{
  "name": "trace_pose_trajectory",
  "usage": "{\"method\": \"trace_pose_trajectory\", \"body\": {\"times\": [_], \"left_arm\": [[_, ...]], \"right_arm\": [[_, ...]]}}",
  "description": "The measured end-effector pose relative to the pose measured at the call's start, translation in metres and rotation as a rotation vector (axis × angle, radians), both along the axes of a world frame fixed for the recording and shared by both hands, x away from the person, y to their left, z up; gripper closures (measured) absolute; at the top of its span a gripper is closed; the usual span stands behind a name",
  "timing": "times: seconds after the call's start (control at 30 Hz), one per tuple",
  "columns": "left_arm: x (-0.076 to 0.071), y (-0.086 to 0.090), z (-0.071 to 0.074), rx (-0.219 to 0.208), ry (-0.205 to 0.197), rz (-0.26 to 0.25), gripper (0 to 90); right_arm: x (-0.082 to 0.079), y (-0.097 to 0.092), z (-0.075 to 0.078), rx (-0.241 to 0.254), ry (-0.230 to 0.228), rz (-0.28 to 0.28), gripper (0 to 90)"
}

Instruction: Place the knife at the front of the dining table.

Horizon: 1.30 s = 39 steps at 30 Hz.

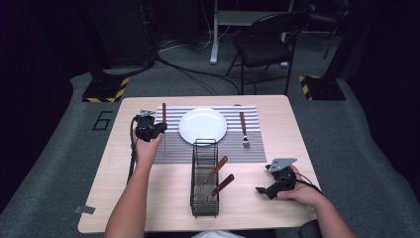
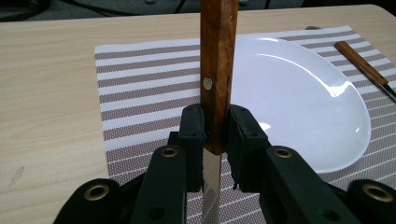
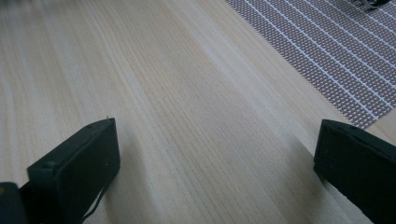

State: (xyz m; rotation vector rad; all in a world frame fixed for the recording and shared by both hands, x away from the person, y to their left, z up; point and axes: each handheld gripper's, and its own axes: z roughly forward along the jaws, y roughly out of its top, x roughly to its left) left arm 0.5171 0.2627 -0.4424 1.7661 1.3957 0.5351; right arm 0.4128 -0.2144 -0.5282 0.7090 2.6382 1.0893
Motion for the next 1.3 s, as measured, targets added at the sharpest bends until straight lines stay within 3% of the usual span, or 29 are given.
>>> {"method": "trace_pose_trajectory", "body": {"times": [0.27, 0.47, 0.9, 1.13, 1.3], "left_arm": [[0.013, 0.007, -0.009, -0.063, 0.035, 0.037, 76.8], [0.022, 0.018, -0.019, -0.138, 0.056, 0.068, 76.5], [0.038, 0.023, -0.042, -0.232, 0.087, 0.136, 76.3], [0.043, 0.018, -0.050, -0.218, 0.086, 0.138, 76.4], [0.048, 0.017, -0.064, -0.207, 0.115, 0.171, 76.6]], "right_arm": [[0.000, 0.000, 0.000, -0.001, 0.006, -0.004, 0.0], [0.000, 0.000, 0.000, -0.001, 0.006, -0.002, 0.0], [0.001, 0.000, 0.000, -0.001, -0.002, 0.003, 0.0], [0.001, 0.000, 0.000, -0.001, -0.002, 0.004, 0.0], [0.000, 0.000, 0.000, -0.001, 0.002, 0.001, 0.0]]}}
